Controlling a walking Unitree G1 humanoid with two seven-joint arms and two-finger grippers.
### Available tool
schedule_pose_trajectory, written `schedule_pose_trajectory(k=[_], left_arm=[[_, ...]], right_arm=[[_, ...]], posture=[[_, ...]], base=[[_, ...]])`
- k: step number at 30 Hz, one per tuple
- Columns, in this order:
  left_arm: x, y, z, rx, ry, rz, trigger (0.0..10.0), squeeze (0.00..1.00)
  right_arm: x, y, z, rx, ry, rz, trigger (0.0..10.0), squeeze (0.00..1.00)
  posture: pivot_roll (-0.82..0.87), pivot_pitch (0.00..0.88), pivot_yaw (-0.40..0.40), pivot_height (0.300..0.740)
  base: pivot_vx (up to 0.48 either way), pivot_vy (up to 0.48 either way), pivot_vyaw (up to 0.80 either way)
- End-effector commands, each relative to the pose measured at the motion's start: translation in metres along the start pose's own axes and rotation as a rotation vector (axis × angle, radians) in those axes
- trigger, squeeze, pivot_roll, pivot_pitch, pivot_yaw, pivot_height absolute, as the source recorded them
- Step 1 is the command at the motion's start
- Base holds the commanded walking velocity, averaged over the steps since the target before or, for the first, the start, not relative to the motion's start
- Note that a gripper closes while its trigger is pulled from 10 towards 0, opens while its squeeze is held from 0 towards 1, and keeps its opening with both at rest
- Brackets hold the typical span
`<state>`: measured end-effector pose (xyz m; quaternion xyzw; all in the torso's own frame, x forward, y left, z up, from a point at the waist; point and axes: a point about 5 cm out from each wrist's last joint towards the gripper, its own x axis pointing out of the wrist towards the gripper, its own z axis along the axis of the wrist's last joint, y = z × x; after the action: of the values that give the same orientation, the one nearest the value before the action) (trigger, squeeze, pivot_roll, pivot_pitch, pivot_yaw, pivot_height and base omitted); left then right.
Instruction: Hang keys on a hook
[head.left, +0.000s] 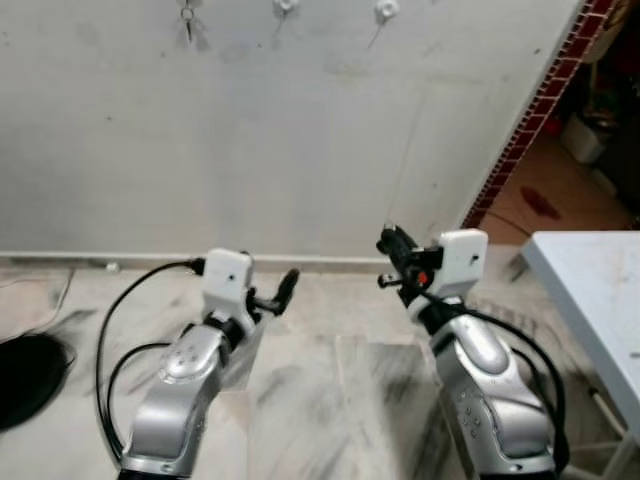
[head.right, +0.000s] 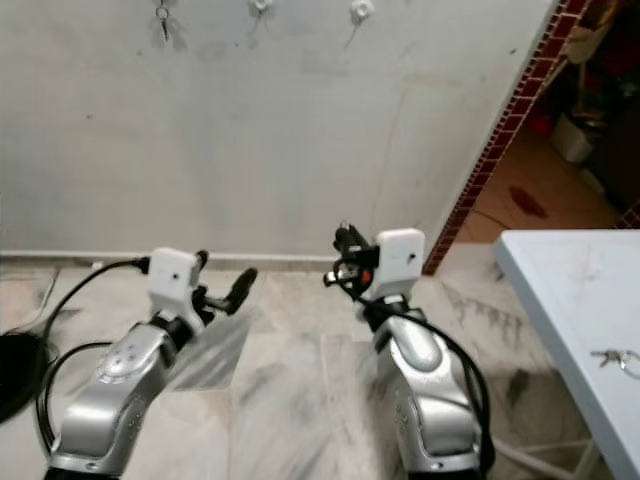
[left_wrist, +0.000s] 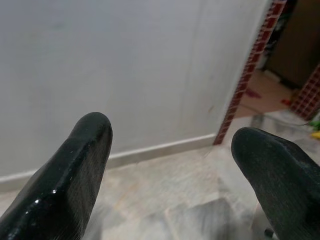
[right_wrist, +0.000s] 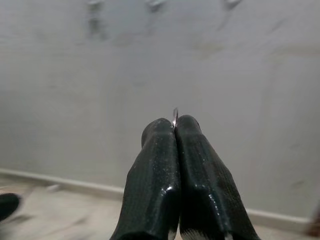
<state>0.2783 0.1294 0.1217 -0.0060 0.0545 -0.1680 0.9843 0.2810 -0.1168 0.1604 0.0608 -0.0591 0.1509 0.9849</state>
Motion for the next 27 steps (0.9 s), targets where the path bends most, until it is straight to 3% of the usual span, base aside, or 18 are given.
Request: schedule_pose_trajectory(k=[1, 8, 27], left_arm=[[0.002, -0.009, 0.003, -0.009, -0.009, -0.033, 10.0, 0.0], [0.001, -0.007, 0.003, -0.009, -0.005, -0.028, 10.0, 0.0], [0.001, -0.008, 0.002, -0.014, -0.003, -0.022, 10.0, 0.0]], right_arm=[[-0.004, -0.012, 0.008, -0.037, -0.036, -0.05, 10.0, 0.0], [-0.009, -0.024, 0.01, -0.091, -0.046, -0.104, 10.0, 0.0], [-0.006, -0.012, 0.003, -0.068, -0.02, -0.044, 10.0, 0.0]], posture=[[0.13, 0.0, -0.071, 0.74], [0.13, 0.0, -0.071, 0.74], [0.13, 0.0, -0.082, 0.74]], base=[[0.442, 0.0, 0.0], [0.442, 0.0, 0.0], [0.441, 0.0, 0.0]])
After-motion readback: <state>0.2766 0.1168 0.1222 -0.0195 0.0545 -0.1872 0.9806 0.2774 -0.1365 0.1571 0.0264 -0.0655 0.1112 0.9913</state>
